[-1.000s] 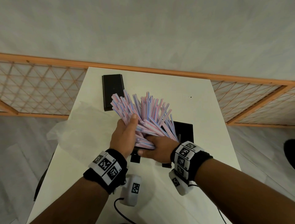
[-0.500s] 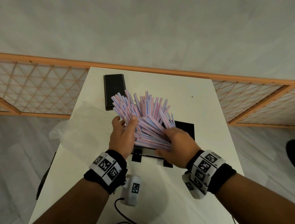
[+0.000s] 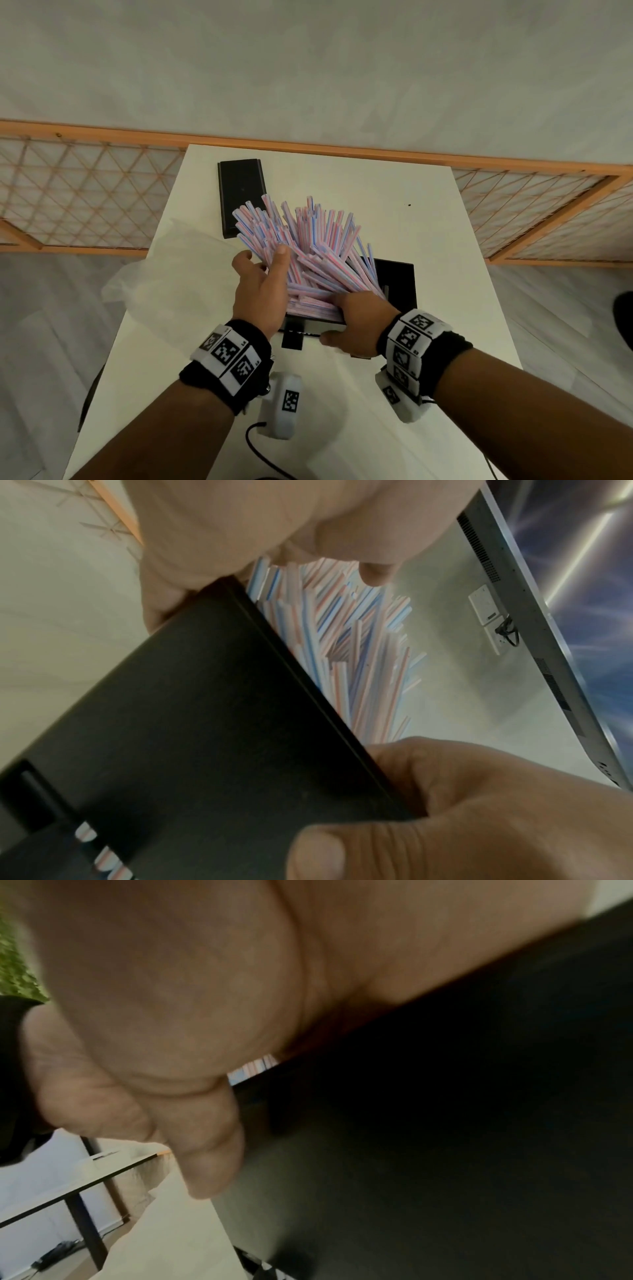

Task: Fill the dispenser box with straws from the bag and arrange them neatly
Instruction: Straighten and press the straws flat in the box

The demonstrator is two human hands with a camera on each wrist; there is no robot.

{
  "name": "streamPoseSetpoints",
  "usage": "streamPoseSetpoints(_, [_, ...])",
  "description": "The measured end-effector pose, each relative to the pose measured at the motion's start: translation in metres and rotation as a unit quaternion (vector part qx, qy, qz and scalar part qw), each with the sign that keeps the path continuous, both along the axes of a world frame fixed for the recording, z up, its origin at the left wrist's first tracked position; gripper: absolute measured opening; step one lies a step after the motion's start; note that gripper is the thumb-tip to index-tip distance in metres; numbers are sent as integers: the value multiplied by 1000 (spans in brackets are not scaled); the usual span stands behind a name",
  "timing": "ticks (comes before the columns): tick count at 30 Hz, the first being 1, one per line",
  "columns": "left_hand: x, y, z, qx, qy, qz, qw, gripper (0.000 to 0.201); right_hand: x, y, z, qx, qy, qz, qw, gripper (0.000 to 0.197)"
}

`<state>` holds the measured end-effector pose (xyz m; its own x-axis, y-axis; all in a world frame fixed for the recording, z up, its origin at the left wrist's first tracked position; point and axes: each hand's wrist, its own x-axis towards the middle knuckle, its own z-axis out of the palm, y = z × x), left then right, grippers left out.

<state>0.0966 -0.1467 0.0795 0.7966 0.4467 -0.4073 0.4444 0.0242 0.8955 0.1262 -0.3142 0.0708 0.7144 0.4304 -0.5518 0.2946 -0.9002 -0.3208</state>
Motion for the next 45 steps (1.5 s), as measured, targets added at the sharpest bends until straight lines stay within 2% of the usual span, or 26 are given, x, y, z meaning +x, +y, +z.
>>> streamPoseSetpoints(5, [1,-3,4,-11,-25,6,1000,73,2,12,3,-26,33,18,999,61])
streamPoseSetpoints(7, [0,-4,5,-23,-29,12,999,80,5,16,6,-30,57,13,998,63])
streamPoseSetpoints(10, [-1,-5,5,-40,-31,21,999,101,10,20,7,-32,47,18,998,70])
streamPoseSetpoints(15, [-4,-4,6,-47,-57,15,997,102,9,22,6,-11,42,16,999,71])
streamPoseSetpoints(20, [-6,-2,5,-21,-85,14,996,89,11,21,6,-4,8,15,1000,61])
streamPoseSetpoints(25, [-5,-5,4,1,-105,15,994,80,5,14,13,67,14,-11,998,65])
streamPoseSetpoints(30, [-4,-11,-1,46,-143,-11,989,71,-4,14,16,88,-41,-22,995,63])
streamPoseSetpoints(34, [-3,-6,-1,13,-181,24,983,68,-16,-7,25,138,-103,-4,985,51])
streamPoseSetpoints(37, [-2,-1,2,-2,-198,54,979,58,-18,-34,39,143,-135,-51,979,37])
streamPoseSetpoints(39, [-1,2,2,5,-202,60,978,55,-10,-49,42,96,-127,-112,981,41])
streamPoseSetpoints(41, [0,2,0,-4,-196,58,979,62,0,-55,41,68,-101,-142,982,50])
streamPoseSetpoints(43, [2,1,-2,-31,-184,64,980,61,7,-48,34,100,-65,-145,982,59])
streamPoseSetpoints(45, [3,-3,-3,-60,-171,79,980,49,9,-37,24,119,-36,-132,983,64])
